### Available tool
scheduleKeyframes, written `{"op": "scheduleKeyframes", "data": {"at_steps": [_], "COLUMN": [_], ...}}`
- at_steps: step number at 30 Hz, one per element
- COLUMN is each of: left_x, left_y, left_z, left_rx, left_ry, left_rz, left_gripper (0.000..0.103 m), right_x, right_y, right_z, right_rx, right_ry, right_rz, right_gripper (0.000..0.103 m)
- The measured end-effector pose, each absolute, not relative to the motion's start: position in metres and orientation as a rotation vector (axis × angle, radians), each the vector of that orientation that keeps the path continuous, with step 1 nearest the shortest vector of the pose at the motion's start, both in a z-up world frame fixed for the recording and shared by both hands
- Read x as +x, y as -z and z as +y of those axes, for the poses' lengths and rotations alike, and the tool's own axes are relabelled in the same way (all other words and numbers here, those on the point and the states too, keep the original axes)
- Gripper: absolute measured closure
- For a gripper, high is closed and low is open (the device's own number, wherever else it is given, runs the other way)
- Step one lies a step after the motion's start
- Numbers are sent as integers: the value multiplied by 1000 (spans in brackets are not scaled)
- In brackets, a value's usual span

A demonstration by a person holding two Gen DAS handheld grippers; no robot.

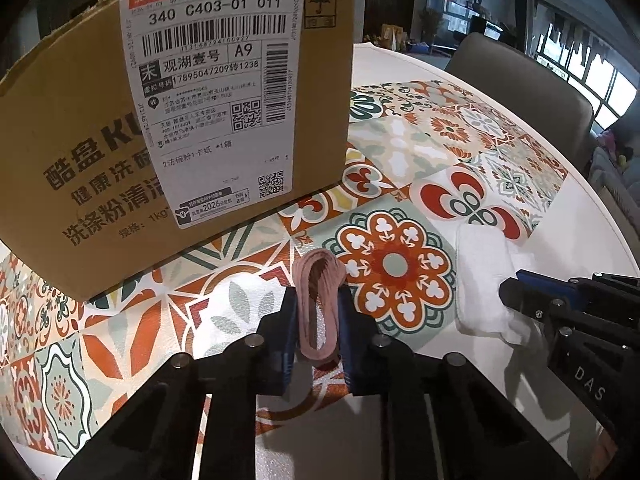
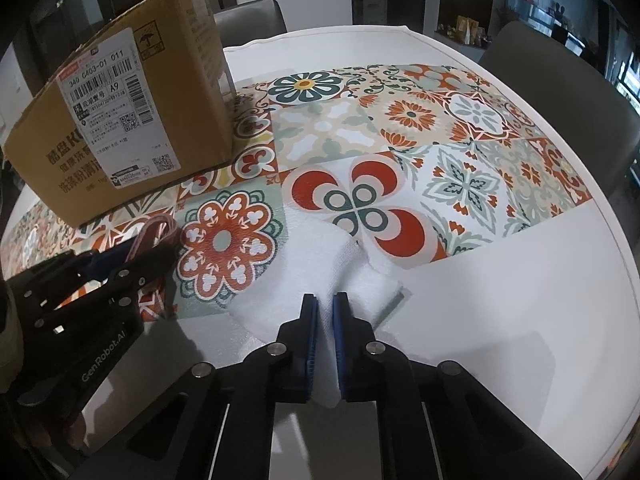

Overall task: Organize soft objects
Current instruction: 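Grasp the pink hair ties with the left tool while the right tool grasps the white pad, then lift and carry the pink hair ties and white pad with both tools over the box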

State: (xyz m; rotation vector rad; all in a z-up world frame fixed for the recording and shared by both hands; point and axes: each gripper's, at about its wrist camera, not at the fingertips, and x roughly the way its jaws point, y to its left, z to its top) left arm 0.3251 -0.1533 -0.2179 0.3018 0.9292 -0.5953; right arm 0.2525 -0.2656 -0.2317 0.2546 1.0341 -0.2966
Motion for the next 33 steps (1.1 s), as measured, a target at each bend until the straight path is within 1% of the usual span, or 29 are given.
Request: {"op": "scheduleKeyframes", "data": {"at_steps": [9,33], "left_x": [314,286], "left_y": [204,135], "left_z": [-149,-118], "left_rx": [277,179], "left_ry": [594,519], "left_rz": [918,818], "left_gripper": [92,93], "right_x": [244,232], "right_y": [223,162], "right_z": [-266,-248], "right_rx": [273,237], "right_ry": [271,152], "right_rz": [1015,894], "right_gripper": [94,94]}}
